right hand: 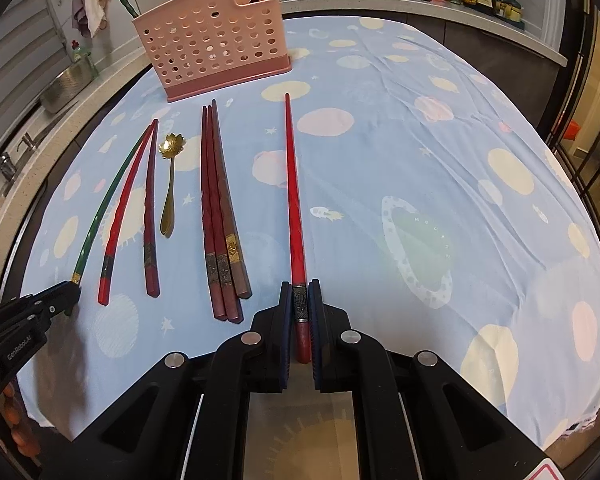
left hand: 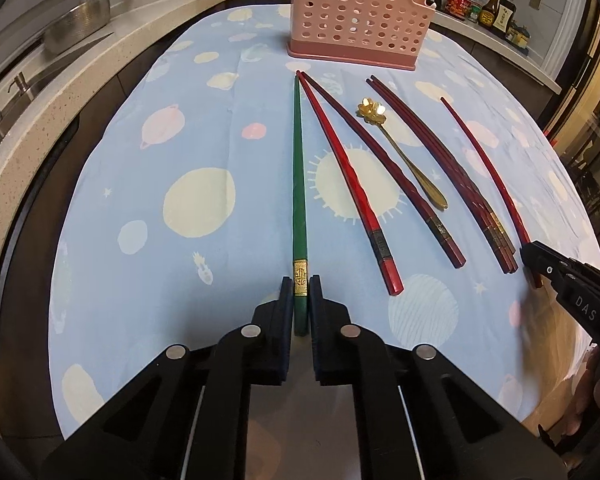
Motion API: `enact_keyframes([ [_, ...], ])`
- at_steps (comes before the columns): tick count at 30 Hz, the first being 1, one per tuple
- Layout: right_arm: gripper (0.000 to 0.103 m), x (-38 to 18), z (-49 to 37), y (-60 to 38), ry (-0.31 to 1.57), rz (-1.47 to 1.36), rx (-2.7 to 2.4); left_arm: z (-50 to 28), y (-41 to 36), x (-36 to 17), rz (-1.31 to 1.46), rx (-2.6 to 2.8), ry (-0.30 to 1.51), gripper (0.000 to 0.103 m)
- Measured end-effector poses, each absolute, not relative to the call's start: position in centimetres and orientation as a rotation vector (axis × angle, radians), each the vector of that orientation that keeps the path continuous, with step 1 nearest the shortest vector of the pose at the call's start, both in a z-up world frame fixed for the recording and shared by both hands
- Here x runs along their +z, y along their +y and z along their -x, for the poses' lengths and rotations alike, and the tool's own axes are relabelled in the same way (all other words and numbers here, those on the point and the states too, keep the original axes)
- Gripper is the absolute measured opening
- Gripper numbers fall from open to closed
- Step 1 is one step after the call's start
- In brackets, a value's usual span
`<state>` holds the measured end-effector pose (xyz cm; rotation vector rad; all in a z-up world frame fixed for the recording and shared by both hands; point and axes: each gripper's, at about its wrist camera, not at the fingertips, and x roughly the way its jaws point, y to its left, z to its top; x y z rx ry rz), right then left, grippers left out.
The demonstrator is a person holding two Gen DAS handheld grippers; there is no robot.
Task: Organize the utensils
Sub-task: 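Carry both chopsticks over the pink caddy with the left and right tools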
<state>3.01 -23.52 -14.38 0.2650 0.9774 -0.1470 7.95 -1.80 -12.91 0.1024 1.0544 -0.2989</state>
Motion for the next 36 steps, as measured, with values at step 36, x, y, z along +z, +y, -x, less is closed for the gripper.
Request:
enact_keyframes([
  [36, 0.006, 4.2, -1.9, -26.0, 0.547, -0.322, -0.060, -9.0, 1.6, 5.4, 0.014, -0.318, 0.690, 0.007],
])
